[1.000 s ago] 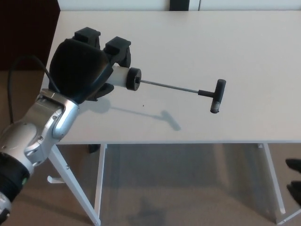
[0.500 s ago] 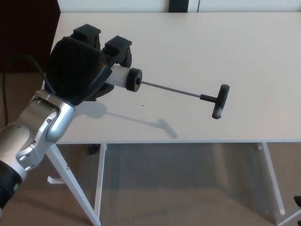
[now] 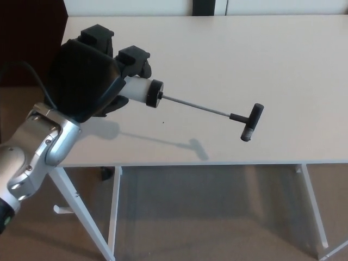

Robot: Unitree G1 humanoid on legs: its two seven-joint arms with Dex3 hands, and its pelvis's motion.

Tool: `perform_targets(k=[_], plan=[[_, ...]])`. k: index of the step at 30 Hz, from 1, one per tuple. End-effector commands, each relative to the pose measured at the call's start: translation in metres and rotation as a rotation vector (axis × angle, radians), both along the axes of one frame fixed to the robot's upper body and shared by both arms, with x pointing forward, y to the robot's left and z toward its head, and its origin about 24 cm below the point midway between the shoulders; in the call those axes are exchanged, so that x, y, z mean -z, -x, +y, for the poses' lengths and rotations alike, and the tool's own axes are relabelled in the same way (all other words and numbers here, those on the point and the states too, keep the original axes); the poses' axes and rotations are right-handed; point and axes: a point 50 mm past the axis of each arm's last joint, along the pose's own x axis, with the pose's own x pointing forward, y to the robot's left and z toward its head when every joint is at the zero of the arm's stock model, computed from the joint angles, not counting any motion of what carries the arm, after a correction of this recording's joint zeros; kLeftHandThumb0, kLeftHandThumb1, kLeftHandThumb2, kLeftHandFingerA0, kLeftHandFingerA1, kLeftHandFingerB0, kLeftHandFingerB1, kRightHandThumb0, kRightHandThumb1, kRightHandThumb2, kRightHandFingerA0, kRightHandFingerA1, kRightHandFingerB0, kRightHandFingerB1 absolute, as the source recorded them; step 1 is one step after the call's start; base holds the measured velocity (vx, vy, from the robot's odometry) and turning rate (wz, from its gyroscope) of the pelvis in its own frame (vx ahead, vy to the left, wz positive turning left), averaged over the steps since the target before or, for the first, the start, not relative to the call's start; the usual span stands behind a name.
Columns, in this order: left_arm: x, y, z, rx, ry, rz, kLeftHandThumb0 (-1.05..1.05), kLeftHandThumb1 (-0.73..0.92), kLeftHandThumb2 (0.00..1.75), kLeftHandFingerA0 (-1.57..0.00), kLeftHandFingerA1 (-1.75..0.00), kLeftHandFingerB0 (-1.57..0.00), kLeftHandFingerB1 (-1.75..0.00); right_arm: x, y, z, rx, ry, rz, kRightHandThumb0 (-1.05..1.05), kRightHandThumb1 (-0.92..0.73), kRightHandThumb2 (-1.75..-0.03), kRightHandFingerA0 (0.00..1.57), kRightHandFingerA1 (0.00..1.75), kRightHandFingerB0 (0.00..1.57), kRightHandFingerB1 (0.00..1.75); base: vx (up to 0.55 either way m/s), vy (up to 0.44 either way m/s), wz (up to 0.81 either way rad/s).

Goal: The robot walks towards a desk on which an air pump is kept in the middle. It lifts it up and holds it with its left hand and uses its right hand to compress it by pushing its handle inwards.

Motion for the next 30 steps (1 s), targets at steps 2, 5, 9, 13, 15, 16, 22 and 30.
perform_targets(k=[2,5,9,13,15,16,22,30], plan=[[-0.025,0.023,0.007,0.112,-0.179,-0.042,-0.23,0.53,0.56,-0.90,-1.53,-0.92,-0.60,-0.164,-0.035,0.055,-0.125,-0.135,-0.946,-0.72,-0.70,-1.08,0.01,0.28,0.00,0.23,0.00,0.000,0.00],[-0.025,0.023,0.007,0.105,-0.188,-0.044,-0.30,0.46,0.59,-0.92,-1.59,-0.90,-0.86,-0.164,-0.053,0.058,-0.140,-0.182,-0.926,-0.84,-0.71,-1.05,0.08,0.16,0.07,0.16,0.00,0.000,0.00],[-0.025,0.023,0.004,0.101,-0.197,-0.053,-0.18,0.57,0.54,-0.79,-1.75,-0.72,-1.23,-0.163,-0.085,0.061,-0.096,-0.294,-0.916,-0.81,-0.68,-1.07,0.07,0.31,0.06,0.24,0.00,0.000,0.00],[-0.026,0.023,0.001,0.105,-0.191,-0.045,-0.13,0.59,0.54,-0.79,-1.75,-0.56,-1.45,-0.164,-0.103,0.065,-0.078,-0.382,-0.910,-0.81,-0.69,-1.08,0.07,0.30,0.06,0.23,0.00,0.000,0.00],[-0.027,0.022,-0.001,0.112,-0.175,-0.050,-0.11,0.59,0.55,-0.78,-1.75,-0.59,-1.52,-0.164,-0.112,0.070,-0.075,-0.408,-0.892,-0.75,-0.68,-1.10,0.01,0.31,0.00,0.24,0.00,0.000,0.00],[-0.027,0.022,-0.001,0.112,-0.175,-0.050,-0.11,0.59,0.55,-0.78,-1.75,-0.59,-1.52,-0.164,-0.112,0.070,-0.075,-0.408,-0.892,-0.75,-0.68,-1.10,0.01,0.31,0.00,0.24,0.00,0.000,0.00],[-0.028,0.021,-0.006,0.097,-0.178,-0.036,-0.14,0.58,0.53,-0.76,-1.73,-0.70,-1.26,-0.159,-0.138,0.087,-0.078,-0.486,-0.830,-0.73,-0.70,-1.08,0.03,0.36,0.02,0.29,0.00,0.000,0.00],[-0.026,0.021,-0.009,0.087,-0.129,0.011,-0.21,0.54,0.58,-0.83,-1.63,-0.87,-0.73,-0.143,-0.160,0.102,-0.037,-0.731,-0.719,-0.88,-0.82,-1.12,0.07,0.17,0.06,0.14,0.00,0.000,0.00]])
